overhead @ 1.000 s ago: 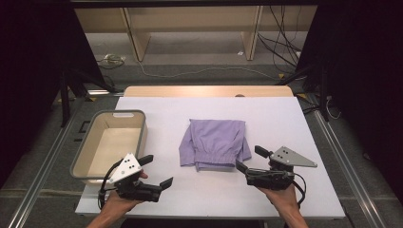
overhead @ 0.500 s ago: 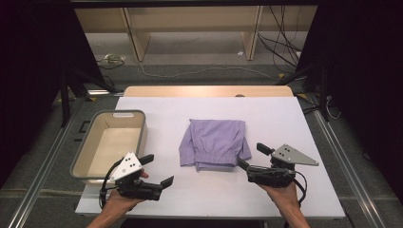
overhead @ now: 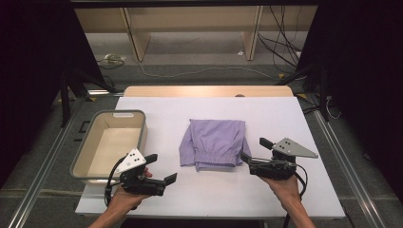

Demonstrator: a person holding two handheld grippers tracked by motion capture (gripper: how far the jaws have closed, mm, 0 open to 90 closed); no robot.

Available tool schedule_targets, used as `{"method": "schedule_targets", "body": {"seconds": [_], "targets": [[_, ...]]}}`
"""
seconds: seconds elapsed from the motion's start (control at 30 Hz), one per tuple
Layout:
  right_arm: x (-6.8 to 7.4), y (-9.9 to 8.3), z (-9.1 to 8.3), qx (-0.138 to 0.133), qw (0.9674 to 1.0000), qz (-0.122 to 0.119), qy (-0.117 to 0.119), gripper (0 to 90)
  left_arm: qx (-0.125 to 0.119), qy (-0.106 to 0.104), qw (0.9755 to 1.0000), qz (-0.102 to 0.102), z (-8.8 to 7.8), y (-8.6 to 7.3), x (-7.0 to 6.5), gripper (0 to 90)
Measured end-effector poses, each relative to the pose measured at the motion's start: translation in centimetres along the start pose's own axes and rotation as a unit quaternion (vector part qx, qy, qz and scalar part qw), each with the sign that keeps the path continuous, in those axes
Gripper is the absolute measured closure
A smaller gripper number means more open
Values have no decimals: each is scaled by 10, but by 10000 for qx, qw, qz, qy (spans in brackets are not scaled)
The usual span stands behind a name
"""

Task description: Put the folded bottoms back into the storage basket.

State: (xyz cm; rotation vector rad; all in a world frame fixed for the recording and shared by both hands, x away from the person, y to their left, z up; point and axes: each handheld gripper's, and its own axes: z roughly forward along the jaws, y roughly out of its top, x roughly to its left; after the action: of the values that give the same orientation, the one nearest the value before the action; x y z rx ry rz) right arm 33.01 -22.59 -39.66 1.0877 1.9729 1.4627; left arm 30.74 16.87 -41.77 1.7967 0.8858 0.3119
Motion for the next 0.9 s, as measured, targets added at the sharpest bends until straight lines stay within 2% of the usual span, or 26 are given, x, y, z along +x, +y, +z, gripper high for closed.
{"method": "schedule_targets", "body": {"seconds": [0.1, 0.23, 0.3, 0.63, 0.8, 0.9], "targets": [[-2, 1, 1, -5, 10000, 8, -14, 159, 36, -6, 10000, -25, 3, 0, 0, 13], [-7, 4, 6, 31, 10000, -17, 4, 159, 209, -59, 9992, -323, 12, -1, 1, 13], [-9, 5, 9, 59, 10000, -36, 1, 159, 284, -63, 9988, -404, 16, -1, 2, 13], [-21, 9, 24, 145, 9999, -6, -92, 161, 491, -29, 9968, -631, 27, -1, 5, 13], [-29, 10, 30, 190, 9997, 46, -156, 162, 607, -36, 9953, -751, 35, -1, 6, 13], [-35, 11, 35, 207, 9995, 66, -226, 164, 776, -60, 9932, -861, 41, -1, 8, 13]]}}
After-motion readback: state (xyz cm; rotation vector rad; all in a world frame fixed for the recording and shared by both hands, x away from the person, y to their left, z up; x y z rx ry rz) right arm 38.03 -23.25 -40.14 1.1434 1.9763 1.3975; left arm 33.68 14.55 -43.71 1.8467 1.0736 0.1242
